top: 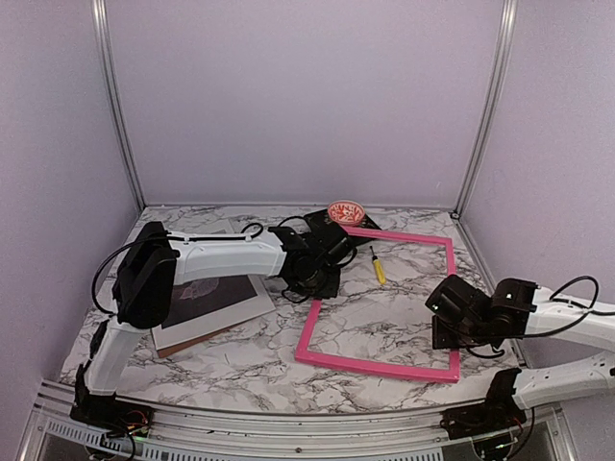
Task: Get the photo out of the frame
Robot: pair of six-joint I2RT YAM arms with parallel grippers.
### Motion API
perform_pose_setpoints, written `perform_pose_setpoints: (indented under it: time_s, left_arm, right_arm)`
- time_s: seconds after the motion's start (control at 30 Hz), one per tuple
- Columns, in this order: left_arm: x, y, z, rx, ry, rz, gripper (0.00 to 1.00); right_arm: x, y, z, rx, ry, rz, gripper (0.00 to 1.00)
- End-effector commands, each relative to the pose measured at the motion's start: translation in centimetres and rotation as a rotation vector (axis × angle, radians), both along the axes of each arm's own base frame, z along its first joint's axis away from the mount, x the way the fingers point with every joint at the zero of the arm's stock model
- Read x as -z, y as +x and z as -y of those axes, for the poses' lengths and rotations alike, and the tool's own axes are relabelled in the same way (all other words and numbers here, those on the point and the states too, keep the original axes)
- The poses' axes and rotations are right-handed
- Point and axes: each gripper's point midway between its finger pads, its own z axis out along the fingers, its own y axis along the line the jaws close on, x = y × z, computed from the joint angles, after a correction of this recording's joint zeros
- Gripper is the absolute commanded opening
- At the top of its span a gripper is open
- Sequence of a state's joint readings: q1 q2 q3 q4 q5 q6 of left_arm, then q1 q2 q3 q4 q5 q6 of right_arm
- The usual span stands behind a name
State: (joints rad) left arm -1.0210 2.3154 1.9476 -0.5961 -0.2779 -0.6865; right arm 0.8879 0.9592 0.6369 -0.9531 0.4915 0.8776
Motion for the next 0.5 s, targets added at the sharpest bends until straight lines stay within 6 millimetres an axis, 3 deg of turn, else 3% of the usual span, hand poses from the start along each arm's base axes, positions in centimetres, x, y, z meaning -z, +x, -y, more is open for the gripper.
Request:
perform_pose_setpoints:
  time_s: [0.0, 0.27, 0.47]
  left_arm:
    - [-2.4, -2.1, 6.8, 0.106, -0.187, -0.018, 0.0]
    - [-2.7, -2.4, 8.6, 0.176, -0.193, 0.001, 0.0]
    - [-3.7, -1.8, 9.4, 0.202, -0.201, 0.036, 0.0]
  right_arm:
    - [-2.1, 1.4, -3.4, 0.004, 0.19, 0.083, 0.68]
    - [-4.4, 2.1, -3.1, 0.004, 0.207, 0.148, 0.86]
    - [-7.2, 2.6, -2.4, 0.043, 0.218, 0.214, 0.98]
